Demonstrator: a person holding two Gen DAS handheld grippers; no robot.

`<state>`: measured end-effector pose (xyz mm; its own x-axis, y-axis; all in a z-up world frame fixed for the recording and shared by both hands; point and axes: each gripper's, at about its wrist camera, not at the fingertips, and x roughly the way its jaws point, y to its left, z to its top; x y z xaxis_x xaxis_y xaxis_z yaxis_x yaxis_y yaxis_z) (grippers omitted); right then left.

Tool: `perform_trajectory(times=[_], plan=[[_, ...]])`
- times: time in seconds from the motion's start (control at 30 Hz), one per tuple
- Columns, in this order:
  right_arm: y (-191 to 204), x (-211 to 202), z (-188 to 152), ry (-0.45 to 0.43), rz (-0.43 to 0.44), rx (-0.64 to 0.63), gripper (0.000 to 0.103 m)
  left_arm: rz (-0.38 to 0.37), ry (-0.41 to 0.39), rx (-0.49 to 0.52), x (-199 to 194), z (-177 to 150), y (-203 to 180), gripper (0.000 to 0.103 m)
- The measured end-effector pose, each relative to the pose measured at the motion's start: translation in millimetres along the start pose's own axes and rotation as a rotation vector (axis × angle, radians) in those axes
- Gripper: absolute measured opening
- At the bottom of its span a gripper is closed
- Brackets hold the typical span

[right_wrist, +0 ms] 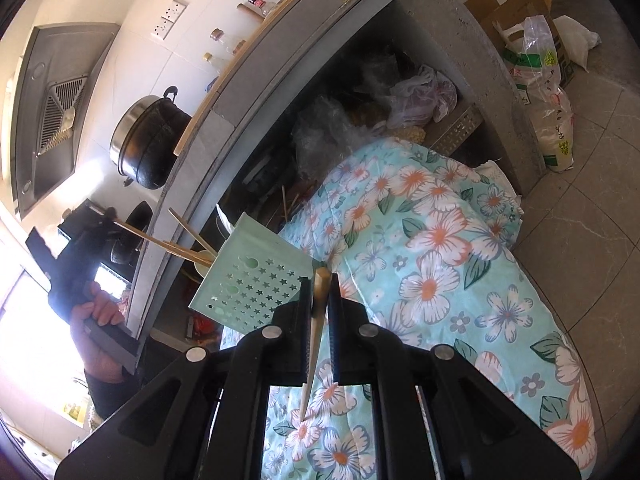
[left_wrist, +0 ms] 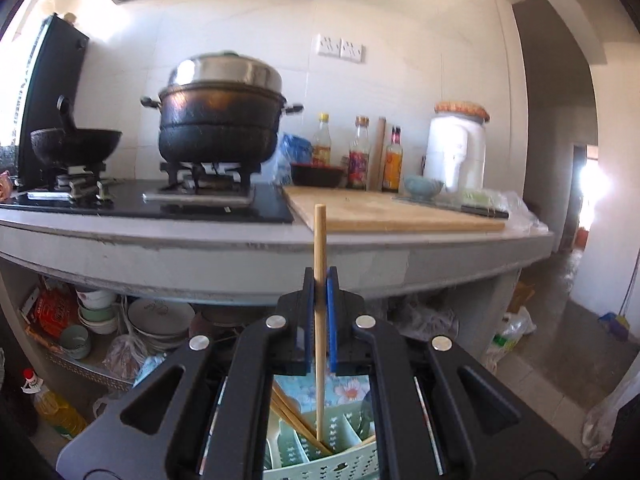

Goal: Organize utensils
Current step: 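Lower the chopstick into the green holder with the left gripper while the right carries its chopstick, then lower the chopstick into the green holder and open the right gripper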

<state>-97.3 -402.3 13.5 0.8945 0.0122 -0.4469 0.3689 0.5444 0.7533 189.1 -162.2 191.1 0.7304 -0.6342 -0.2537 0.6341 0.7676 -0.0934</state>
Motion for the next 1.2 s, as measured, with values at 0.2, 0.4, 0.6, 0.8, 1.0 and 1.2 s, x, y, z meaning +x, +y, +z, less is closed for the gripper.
perform_trajectory(times=[0.2,0.4,0.6,0.8,1.0,1.2], plan=[[-0.5,2.6,-1.5,0.005,-0.002,0.006,0.008,0.013,0.133,0.038,41.4,-25.9,-9.8,0.004],[-0.2,2.5,-2.7,0.007,-0.006,0.006,0.008,-0.038,0.219,0.034,64.7,-47.8,-18.2,0.036],[2.1,1.1,-3.5,0.004,-0.007,-0.001,0.008,-0.084,0.198,-0.007,49.0,-57.2,-12.3,0.061],[27.0,-12.9,2.7,-0.03,0.033,-0.076,0.007,-0.083,0.161,-0.012,5.6,-62.5,-0.9,0.075],[103.0,-47.1,32.2,-0.15,0.13,-0.275,0.007,-0.077,0.178,-0.025,-45.8,-87.1,18.3,0.083],[197.0,-57.9,57.8,-0.278,0.226,-0.489,0.007,-0.054,0.225,-0.113,-81.0,-121.7,42.4,0.085]])
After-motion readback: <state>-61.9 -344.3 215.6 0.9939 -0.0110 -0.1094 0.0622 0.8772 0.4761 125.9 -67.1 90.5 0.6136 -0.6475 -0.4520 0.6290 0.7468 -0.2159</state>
